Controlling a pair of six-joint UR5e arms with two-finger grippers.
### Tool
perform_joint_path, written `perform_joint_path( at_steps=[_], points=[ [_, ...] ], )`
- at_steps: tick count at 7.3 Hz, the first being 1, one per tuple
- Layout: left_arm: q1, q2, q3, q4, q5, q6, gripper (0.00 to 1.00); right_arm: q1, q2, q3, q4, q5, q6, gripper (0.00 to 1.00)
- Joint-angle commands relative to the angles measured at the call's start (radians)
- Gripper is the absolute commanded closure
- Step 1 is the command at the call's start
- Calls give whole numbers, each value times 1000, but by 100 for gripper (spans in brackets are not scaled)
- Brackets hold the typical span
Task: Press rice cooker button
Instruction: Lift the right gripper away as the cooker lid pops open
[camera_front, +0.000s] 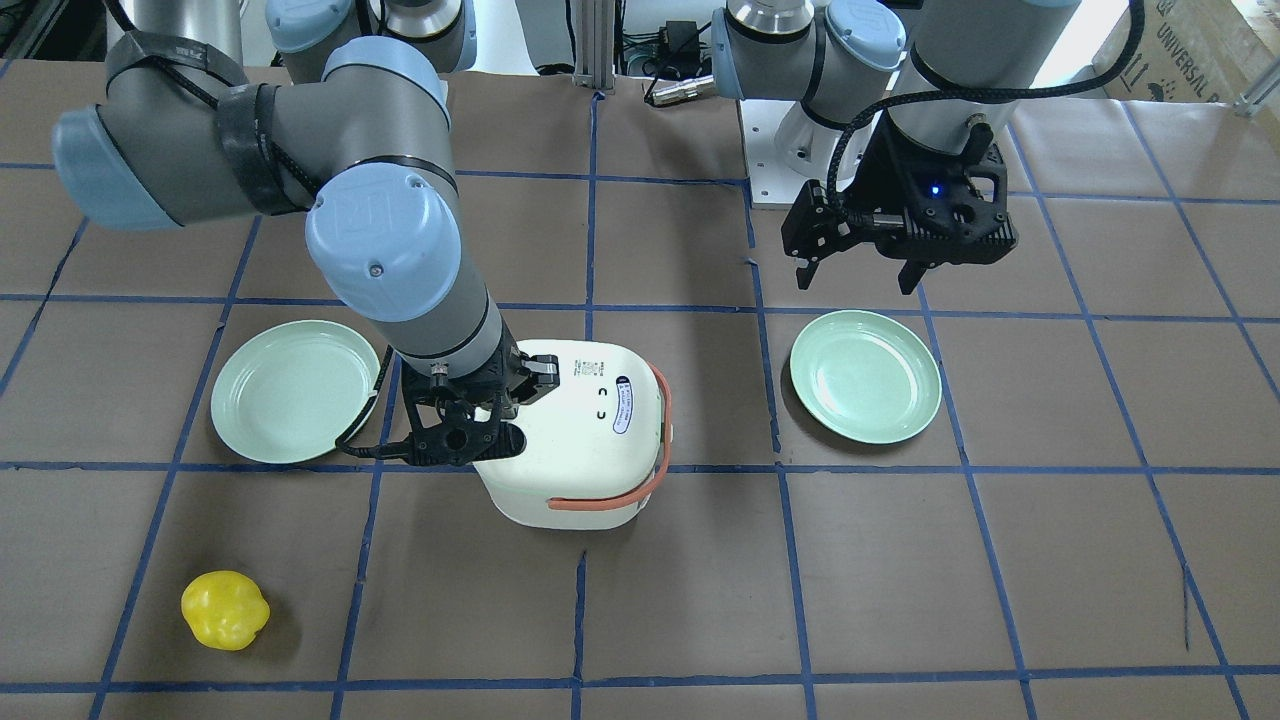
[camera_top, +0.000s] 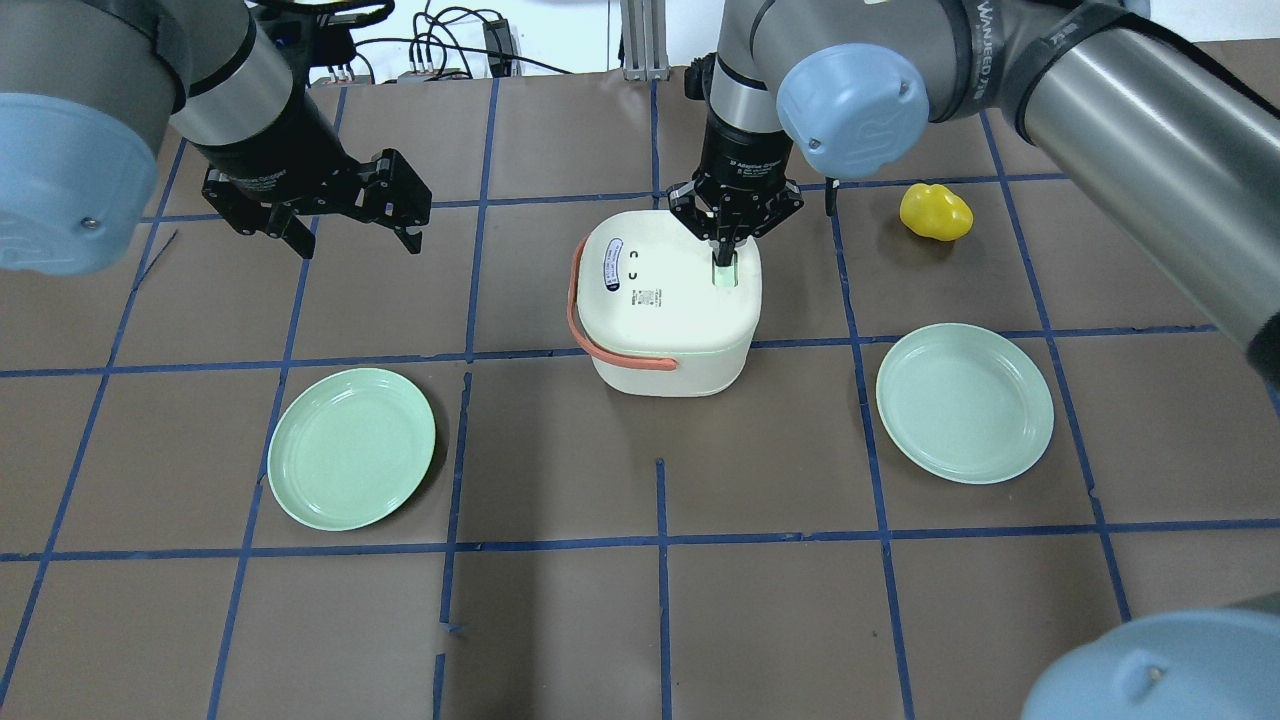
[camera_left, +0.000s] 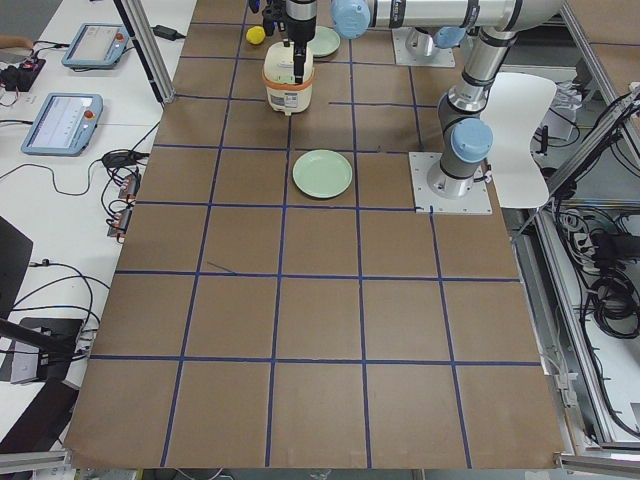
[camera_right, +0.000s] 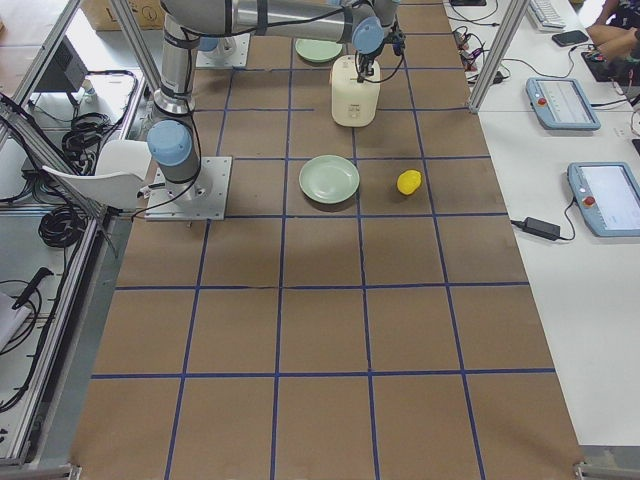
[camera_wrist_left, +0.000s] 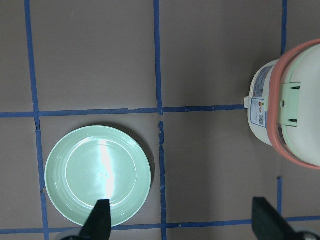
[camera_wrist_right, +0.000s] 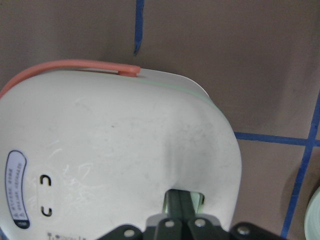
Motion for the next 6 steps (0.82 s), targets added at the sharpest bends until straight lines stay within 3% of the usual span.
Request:
perform_joint_path(
  at_steps=[1,2,3,4,6],
  points=[
    [0,0,-1,0,0,0,0,1,-46,-148,145,-5,1,42],
    [0,0,1,0,0,0,0,-1,-51,-252,194,-5,-1,8],
    [0,0,-1,0,0,0,0,-19,-51,-317,230,-5,-11,0],
    [0,0,-1,0,0,0,0,-53,-60,-327,244,-7,-22,0],
    [0,0,-1,0,0,0,0,-193,-97,-310,289,-5,-271,0]
  ],
)
